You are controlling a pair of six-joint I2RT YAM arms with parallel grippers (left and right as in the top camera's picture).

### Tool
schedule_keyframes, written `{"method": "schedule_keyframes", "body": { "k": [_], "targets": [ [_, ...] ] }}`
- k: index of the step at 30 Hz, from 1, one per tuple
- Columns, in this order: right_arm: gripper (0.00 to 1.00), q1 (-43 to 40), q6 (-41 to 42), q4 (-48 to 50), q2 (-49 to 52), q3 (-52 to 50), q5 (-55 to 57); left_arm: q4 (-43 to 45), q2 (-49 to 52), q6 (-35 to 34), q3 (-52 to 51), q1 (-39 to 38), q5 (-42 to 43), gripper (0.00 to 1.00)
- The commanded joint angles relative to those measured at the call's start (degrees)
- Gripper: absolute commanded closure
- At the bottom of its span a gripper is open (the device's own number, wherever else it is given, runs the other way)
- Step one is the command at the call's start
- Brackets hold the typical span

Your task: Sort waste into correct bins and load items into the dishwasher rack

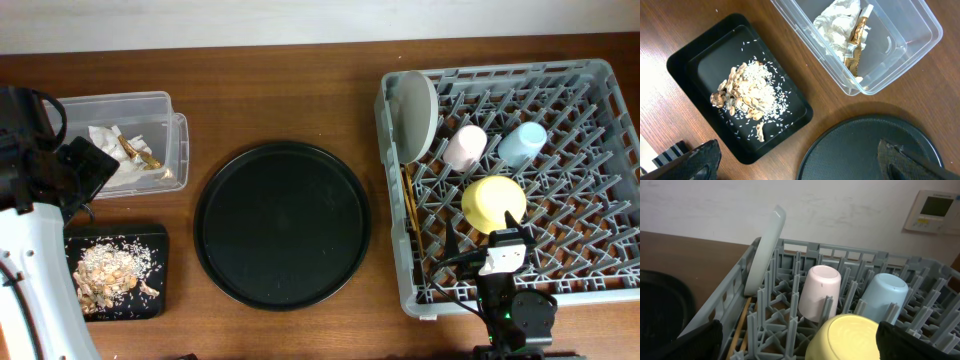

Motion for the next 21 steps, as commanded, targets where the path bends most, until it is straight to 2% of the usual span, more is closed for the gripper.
{"method": "schedule_keyframes", "body": {
  "k": [1,15,18,21],
  "targets": [
    [0.02,-0.3,0.2,-0.2,-0.5,-0.4,1.1,0.0,-0.3,0.6,0.4,0.3,0.0,0.01],
    [0.02,-0.3,0.4,-0.4,-0.5,-0.4,1.1,0.0,-0.3,0.6,0.4,0.3,0.0,0.01],
    [0.02,-0.3,6.3,-0.5,-0.5,-0.4,2.0,0.0,-0.3,0.6,0.4,0.3,0.0,0.01],
    [0.02,-0.3,8.2,-0.5,-0.5,-0.4,2.0,0.0,-0.3,0.6,0.4,0.3,0.0,0.01]
  ]
}}
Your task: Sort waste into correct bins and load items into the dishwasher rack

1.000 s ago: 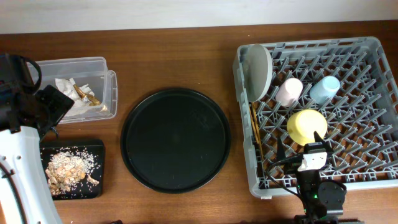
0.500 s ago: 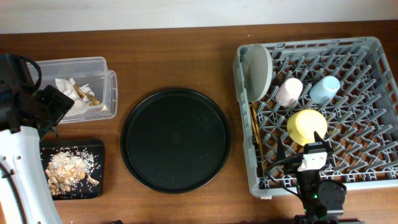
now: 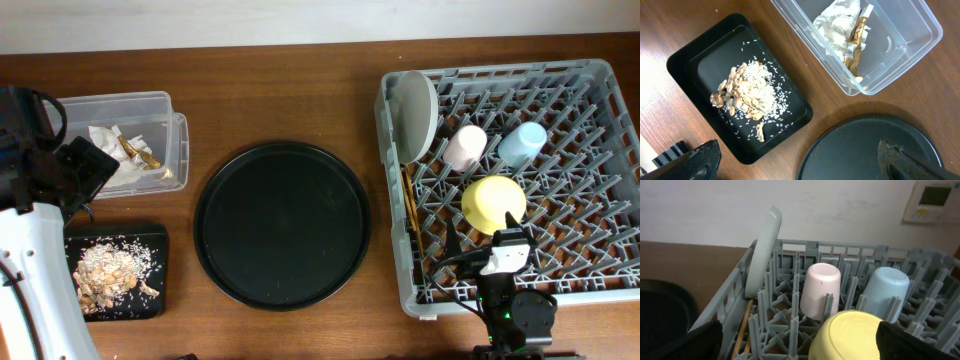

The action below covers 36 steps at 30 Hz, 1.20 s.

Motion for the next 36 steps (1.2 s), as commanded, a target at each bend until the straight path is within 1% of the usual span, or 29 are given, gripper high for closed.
{"method": "schedule_keyframes", "body": {
  "k": [1,36],
  "targets": [
    [0.02,-0.3,3.9,-0.3,-0.5,-0.4,1.3,0.0,-0.3,0.6,0.4,0.3,0.0,0.01],
    [0.02,-0.3,3.7,-0.3,-0.5,-0.4,2.2,0.0,-0.3,0.6,0.4,0.3,0.0,0.01]
  ]
}}
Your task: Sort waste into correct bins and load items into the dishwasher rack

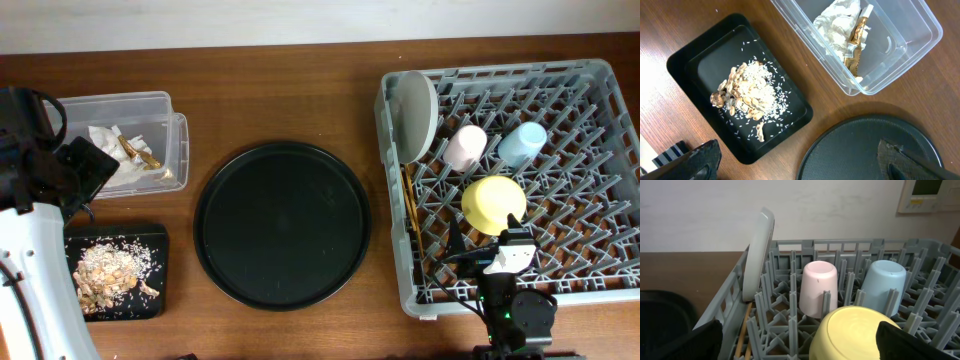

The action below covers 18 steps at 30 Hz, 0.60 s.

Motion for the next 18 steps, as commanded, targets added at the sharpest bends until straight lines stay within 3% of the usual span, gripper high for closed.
{"method": "schedule_keyframes", "body": {
  "k": [1,8,10,13,18],
  "targets": [
    [0.02,-0.3,0.3,-0.2,-0.5,-0.4,0.7,0.0,-0.3,0.6,0.4,0.3,0.0,0.01],
    [0.02,-0.3,0.3,-0.2,-0.5,-0.4,0.7,0.0,-0.4,0.7,0.3,0.4,-1.5,0.01],
    [0.02,-0.3,0.3,-0.2,-0.5,-0.4,0.7,-1.6,-0.6,0.7,0.3,0.3,-6.5,0.01],
    [0.02,-0.3,0.3,-0.2,-0.5,-0.4,0.7,-5.8,-2.5,0.7,-0.5,0.3,-6.4,0.01],
    [0.02,-0.3,0.3,-0.2,-0.5,-0.4,0.7,-4.9,-10.9,0.7,-9.8,0.3,-6.4,0.01]
  ]
}}
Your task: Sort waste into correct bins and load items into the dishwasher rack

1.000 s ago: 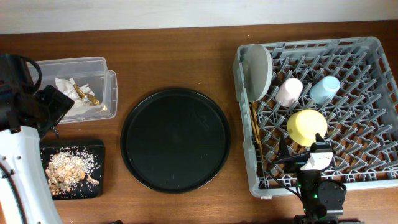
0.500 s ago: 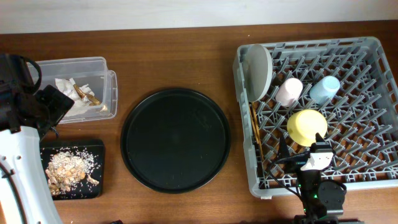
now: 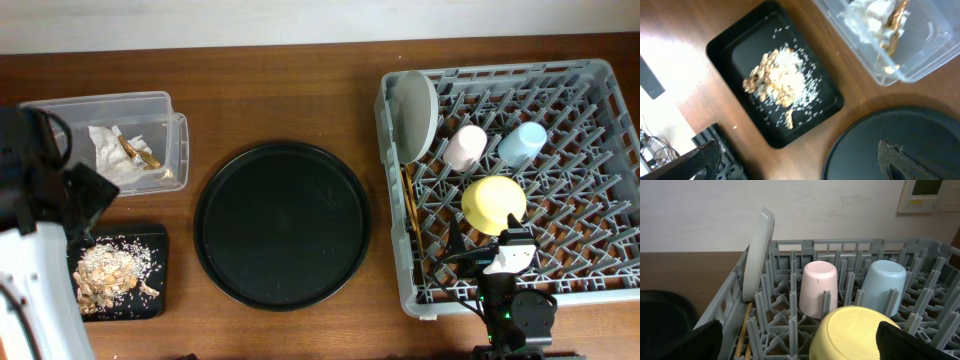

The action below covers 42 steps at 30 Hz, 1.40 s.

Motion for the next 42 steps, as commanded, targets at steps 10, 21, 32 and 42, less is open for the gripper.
{"method": "schedule_keyframes", "body": {
  "k": [10,21,32,42],
  "targets": [
    [0.02,-0.3,0.3,-0.2,-0.5,-0.4,0.7,28.1,-24.1,10.4,-40.9,-0.6,4.5,0.01],
    [0.02,-0.3,0.3,-0.2,-0.5,-0.4,0.7,48.7,-44.3,12.3,-67.0,-12.8,4.6,0.01],
    [0.02,-0.3,0.3,-0.2,-0.5,-0.4,0.7,55.5,-51.5,20.3,-73.9,-15.7,7.4,0.01],
    [0.02,-0.3,0.3,-0.2,-0.5,-0.4,0.7,63.2,-65.2,21.2,-81.7,-17.3,11.9,0.01]
  ]
}}
